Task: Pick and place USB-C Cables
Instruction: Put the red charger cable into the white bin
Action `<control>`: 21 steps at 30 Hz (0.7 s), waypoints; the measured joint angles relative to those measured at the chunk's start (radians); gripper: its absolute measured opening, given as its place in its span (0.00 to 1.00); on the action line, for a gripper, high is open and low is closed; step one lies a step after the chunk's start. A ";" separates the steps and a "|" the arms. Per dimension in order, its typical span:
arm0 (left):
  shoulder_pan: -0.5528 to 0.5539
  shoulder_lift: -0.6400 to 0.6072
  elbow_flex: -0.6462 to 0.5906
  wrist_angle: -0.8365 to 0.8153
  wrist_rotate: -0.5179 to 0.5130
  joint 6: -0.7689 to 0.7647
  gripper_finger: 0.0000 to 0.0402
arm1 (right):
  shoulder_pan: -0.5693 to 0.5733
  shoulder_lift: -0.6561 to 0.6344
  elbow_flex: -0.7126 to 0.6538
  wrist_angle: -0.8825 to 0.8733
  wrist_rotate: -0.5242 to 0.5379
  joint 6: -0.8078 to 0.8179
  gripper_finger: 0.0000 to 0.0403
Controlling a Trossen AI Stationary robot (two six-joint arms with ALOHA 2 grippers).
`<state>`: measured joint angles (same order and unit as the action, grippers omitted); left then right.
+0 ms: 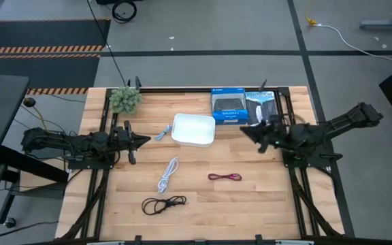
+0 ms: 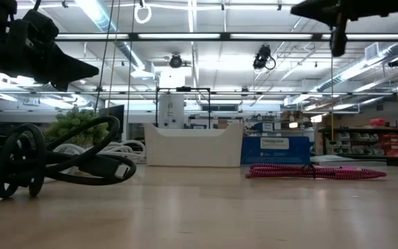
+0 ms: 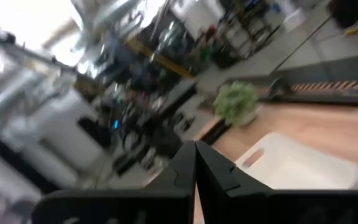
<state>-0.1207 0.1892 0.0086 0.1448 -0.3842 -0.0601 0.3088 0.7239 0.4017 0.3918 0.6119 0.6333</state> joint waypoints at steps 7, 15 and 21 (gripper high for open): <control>0.000 0.000 0.000 0.000 0.000 0.000 0.03 | 0.000 0.306 0.234 -0.142 -0.149 -0.036 0.03; 0.000 0.000 0.000 0.000 0.000 0.000 0.03 | 0.000 0.586 0.520 -0.518 -0.348 -0.110 0.03; 0.000 0.000 0.000 0.000 0.000 0.000 0.03 | 0.000 0.728 0.691 -0.795 -0.429 -0.198 0.04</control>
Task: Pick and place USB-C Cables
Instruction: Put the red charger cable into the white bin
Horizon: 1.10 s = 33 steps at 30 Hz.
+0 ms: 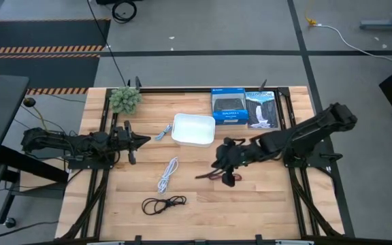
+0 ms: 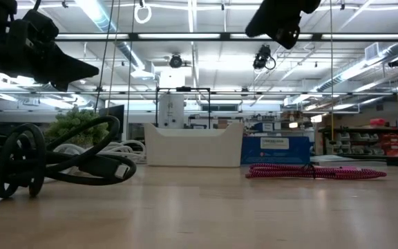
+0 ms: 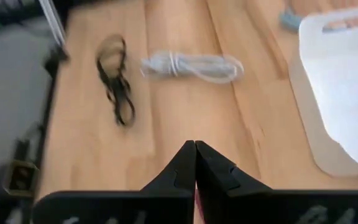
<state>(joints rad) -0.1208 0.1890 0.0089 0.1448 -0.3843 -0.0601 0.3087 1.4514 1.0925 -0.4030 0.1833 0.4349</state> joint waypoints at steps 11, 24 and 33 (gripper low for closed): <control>0.000 0.000 0.000 0.000 0.000 0.000 0.03 | -0.050 0.069 0.104 -0.215 -0.106 -0.064 0.20; 0.000 0.000 0.000 0.001 0.000 0.000 0.03 | -0.054 0.171 0.104 -0.254 -0.138 -0.126 0.51; 0.000 0.000 0.000 0.001 0.000 0.000 0.03 | -0.045 0.323 0.104 -0.293 -0.149 -0.198 0.49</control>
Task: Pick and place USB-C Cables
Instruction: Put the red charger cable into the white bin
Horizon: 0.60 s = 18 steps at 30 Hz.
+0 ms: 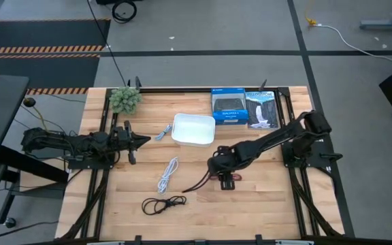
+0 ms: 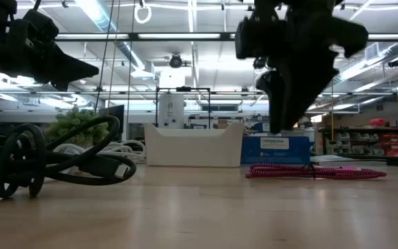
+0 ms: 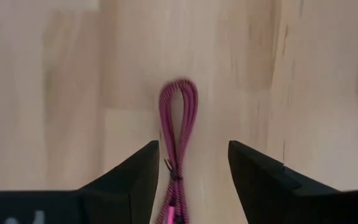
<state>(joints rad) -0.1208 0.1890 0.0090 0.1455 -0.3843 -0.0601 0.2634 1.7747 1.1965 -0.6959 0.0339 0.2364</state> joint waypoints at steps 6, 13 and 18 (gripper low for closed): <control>0.000 0.000 0.000 0.000 0.000 0.000 0.03 | 0.000 0.053 -0.001 -0.049 -0.043 -0.023 0.47; 0.000 0.000 0.000 0.000 0.000 0.000 0.03 | 0.001 0.085 -0.002 -0.040 -0.070 -0.032 0.44; 0.000 0.000 0.000 0.009 0.001 0.000 0.03 | 0.006 0.109 -0.002 -0.036 -0.085 -0.038 0.41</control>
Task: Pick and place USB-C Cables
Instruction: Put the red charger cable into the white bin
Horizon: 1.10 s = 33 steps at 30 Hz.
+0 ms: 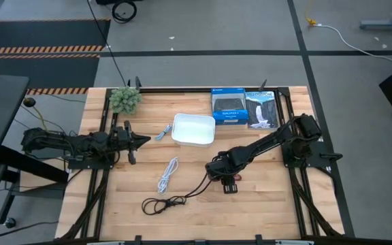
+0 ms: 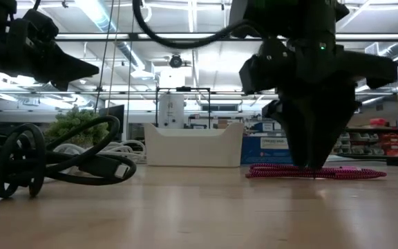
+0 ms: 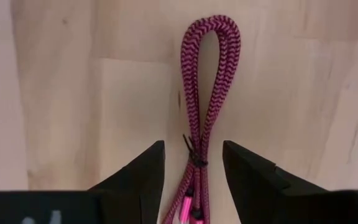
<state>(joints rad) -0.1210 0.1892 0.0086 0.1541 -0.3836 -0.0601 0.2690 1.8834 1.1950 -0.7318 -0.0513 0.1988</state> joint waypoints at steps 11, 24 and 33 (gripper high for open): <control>0.000 0.000 0.000 0.005 0.000 0.000 0.03 | 0.000 0.030 0.002 -0.002 0.029 -0.008 0.27; 0.000 0.000 0.000 0.005 0.000 0.000 0.03 | -0.011 0.028 0.001 -0.004 -0.001 -0.025 0.04; 0.000 0.000 0.000 0.006 0.000 0.000 0.03 | -0.022 0.028 0.078 -0.108 -0.022 -0.034 0.05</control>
<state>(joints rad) -0.1211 0.1890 0.0090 0.1596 -0.3840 -0.0601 0.2474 1.9114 1.2734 -0.8396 -0.0732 0.1647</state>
